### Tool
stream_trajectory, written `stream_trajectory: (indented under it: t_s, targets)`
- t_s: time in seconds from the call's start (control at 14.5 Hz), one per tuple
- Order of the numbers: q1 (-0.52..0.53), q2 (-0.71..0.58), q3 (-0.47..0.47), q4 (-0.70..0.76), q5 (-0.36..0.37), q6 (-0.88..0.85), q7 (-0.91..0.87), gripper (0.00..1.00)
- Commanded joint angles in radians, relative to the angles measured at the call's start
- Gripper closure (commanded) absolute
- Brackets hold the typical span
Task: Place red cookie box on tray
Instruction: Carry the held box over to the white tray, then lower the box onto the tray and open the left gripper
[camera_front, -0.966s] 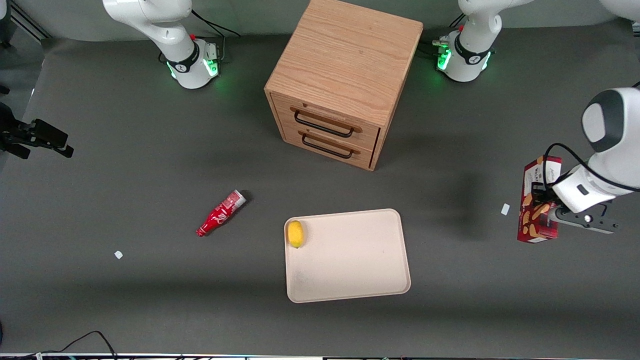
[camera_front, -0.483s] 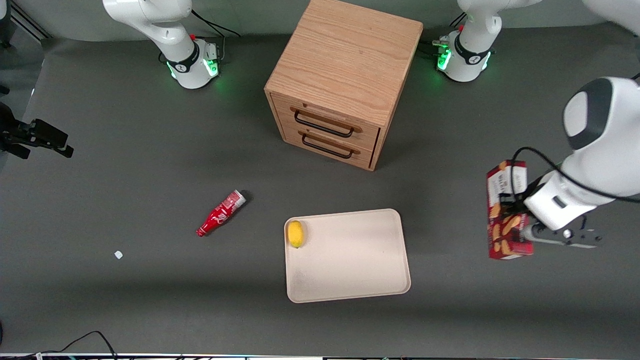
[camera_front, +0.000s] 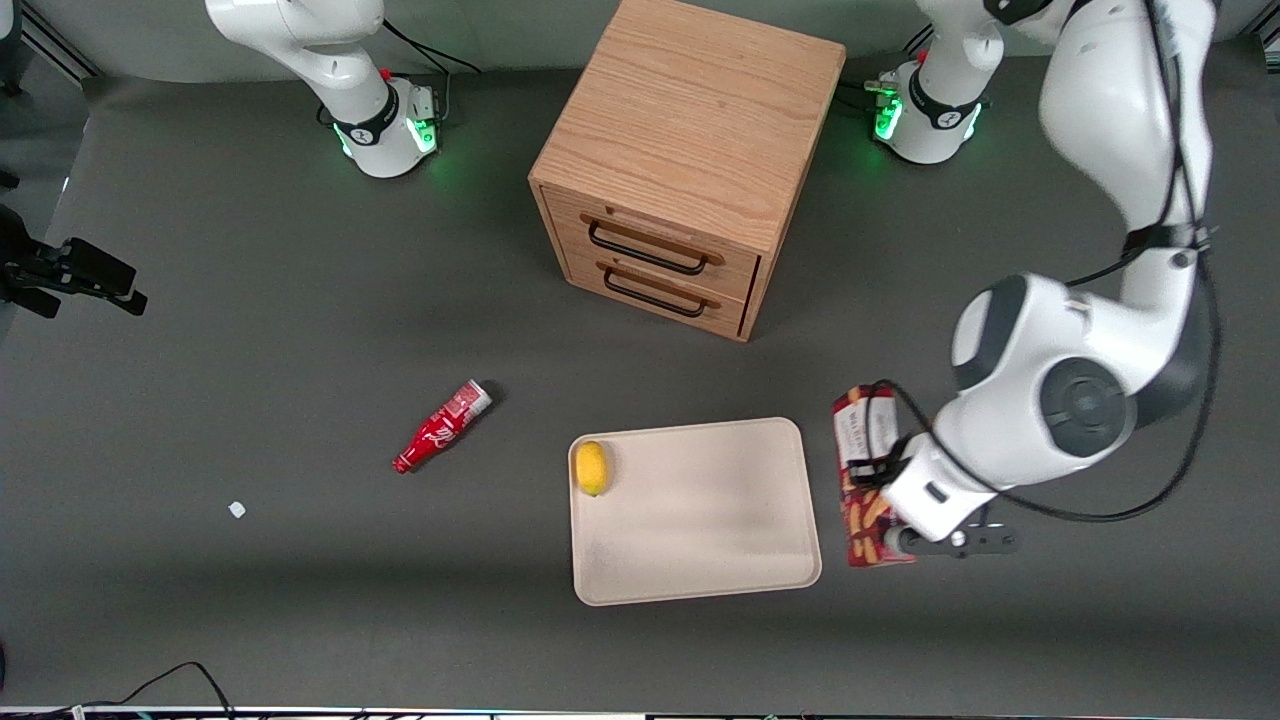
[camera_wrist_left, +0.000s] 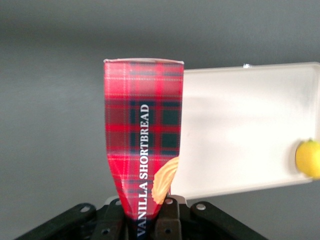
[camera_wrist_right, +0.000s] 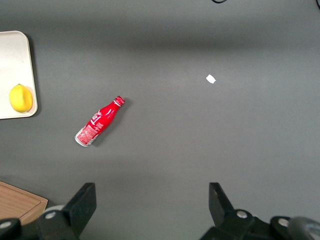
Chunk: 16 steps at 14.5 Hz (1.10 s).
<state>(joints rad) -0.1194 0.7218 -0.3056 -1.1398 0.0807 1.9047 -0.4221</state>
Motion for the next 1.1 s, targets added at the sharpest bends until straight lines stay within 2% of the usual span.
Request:
stream_trajectory:
  t_s: [0.0,0.21,0.41,1.03]
  targets:
    - [-0.064,0.091,0.014,0.066,0.054,0.039,-0.104,1.00]
    - [-0.095,0.139,0.014,0.011,0.143,0.111,-0.184,1.00]
    - [-0.094,0.146,0.016,-0.064,0.151,0.195,-0.187,1.00]
    - [-0.097,0.176,0.017,-0.103,0.160,0.266,-0.193,1.00]
